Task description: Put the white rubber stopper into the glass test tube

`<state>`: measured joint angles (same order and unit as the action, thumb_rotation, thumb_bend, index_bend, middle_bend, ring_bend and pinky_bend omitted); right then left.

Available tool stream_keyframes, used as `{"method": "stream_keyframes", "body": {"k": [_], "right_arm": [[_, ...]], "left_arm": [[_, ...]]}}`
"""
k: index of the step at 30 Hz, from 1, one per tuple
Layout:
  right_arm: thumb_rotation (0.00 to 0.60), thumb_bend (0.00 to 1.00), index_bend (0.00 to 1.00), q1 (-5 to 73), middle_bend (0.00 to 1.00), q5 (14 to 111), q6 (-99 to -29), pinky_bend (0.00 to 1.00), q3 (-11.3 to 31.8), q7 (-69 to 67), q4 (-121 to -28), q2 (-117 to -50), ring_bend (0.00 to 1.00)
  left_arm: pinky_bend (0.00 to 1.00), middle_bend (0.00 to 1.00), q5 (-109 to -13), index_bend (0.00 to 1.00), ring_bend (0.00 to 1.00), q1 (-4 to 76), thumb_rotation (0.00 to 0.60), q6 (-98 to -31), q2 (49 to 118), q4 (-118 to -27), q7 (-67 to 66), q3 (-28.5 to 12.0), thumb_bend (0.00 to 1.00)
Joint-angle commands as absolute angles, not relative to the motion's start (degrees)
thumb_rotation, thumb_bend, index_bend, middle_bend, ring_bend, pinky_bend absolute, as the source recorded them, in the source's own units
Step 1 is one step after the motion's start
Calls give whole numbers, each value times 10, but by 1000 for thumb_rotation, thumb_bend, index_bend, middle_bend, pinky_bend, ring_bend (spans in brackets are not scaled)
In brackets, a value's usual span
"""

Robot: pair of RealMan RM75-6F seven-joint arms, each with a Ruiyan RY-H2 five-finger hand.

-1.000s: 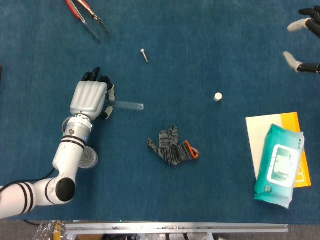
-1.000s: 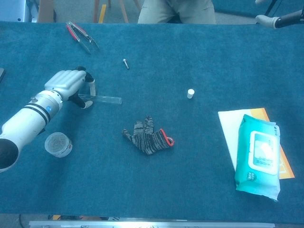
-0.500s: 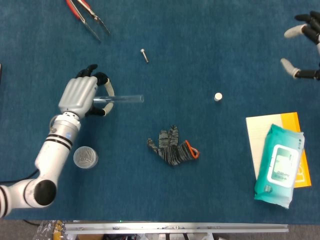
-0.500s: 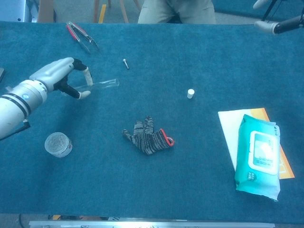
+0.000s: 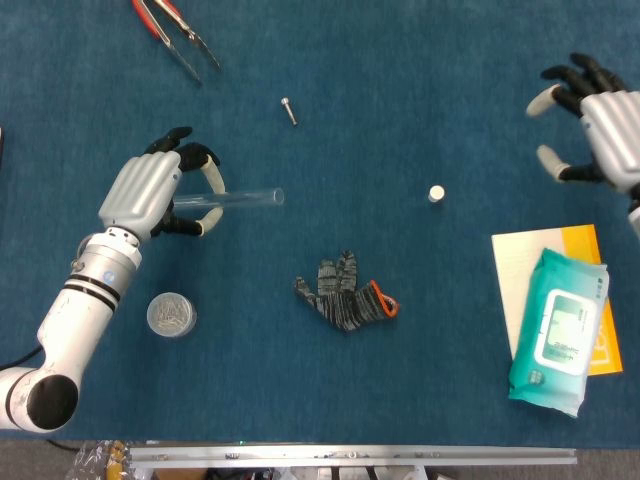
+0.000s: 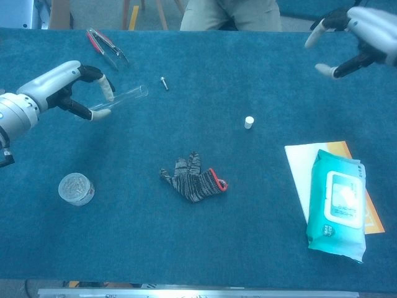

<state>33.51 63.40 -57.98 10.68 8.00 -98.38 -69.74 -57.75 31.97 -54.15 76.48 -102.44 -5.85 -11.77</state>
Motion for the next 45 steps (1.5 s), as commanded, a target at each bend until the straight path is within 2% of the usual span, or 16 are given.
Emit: {"method": "stream_keyframes", "body": {"k": [1,23,45], "right_arm": [[600,301,393,343,211,627,-571,151,98,98,-973,-716,21],[600,292,423,382,222,577,-545,151,71,202,-903,-854,27],[600,287,424,406,222,532,-524,151,80,226,-829,-932,27]], "left_arm": [[81,301,-579,561,65,320,600,-542,759,-1029,-56,-116,326],[81,299,-610,561,66,311,600,-568,730,-1054,-43,-93,327],[81,297,-631,560,66,308,600,-557,719,-1035,2,-83,327]]}}
